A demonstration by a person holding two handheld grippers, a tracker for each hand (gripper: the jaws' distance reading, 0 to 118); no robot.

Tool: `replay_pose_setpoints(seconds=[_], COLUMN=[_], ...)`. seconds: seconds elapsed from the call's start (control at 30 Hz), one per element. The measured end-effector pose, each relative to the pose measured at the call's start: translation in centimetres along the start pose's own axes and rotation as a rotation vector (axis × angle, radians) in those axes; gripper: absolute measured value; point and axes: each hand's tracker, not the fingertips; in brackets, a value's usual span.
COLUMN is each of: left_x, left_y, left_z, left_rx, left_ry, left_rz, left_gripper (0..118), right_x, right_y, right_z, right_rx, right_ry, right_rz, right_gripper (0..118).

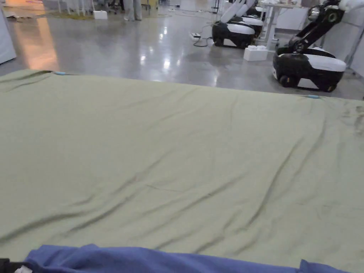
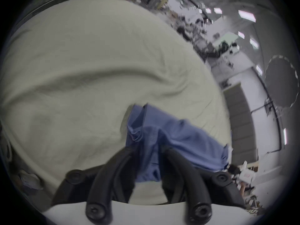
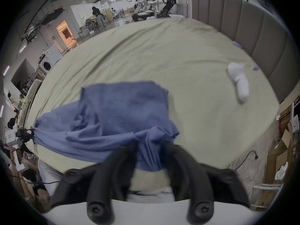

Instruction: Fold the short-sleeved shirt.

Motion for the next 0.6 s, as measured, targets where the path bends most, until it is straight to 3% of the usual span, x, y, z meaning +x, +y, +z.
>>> replay_pose_setpoints(seconds=[0.07,0.1,0.17,0.2,0.23,0.27,0.3,0.33,0.37,0.5,0.6], left_x=[1.3,1.9,1.3,1.4,1.2,0.5,-0.4,-0.9,-1.2,-0.9,-2.3], left_y=[-0.3,-0.7,-0.8,-1.0,-1.3,-1.8,-2.4,-2.7,-3.3,-3.3,-1.3], left_z=[3.7,5.1,6.8,7.0,6.5,5.4,4.6,3.6,2.9,1.3,1.1], left_rx=[0.173,0.245,0.342,0.313,0.227,0.169,0.115,-0.003,-0.052,-0.056,-0.032], left_ry=[-0.065,-0.075,-0.1,-0.095,-0.12,-0.136,-0.151,-0.168,-0.178,-0.067,-0.092], left_rz=[-0.049,-0.078,-0.093,-0.067,-0.037,-0.007,0.033,0.052,0.067,-0.029,-0.021], left_gripper=[73,79,75,47,2,0,0,0,0,0,0], right_x=[-0.8,-0.9,-1.9,-2.4,-1.5,-1.7,-2.0,-2.3,-2.4,-2.2,-1.9], right_y=[-0.2,-0.4,-0.9,-1.2,-1.5,-1.8,-2.3,-2.9,-2.8,-2.9,-2.5], right_z=[3.5,5.0,6.7,6.8,6.4,6.1,5.4,4.6,4.1,3.4,3.5], right_rx=[0.145,0.205,0.282,0.274,0.246,0.233,0.245,0.311,0.216,0.198,0.203], right_ry=[-0.039,-0.031,0.024,0.061,0.093,0.115,0.16,0.167,0.183,0.212,0.218], right_rz=[0.048,0.068,0.073,0.051,0.03,0.008,-0.004,-0.031,-0.059,-0.042,-0.057], right_gripper=[90,103,104,101,84,37,2,2,2,2,2])
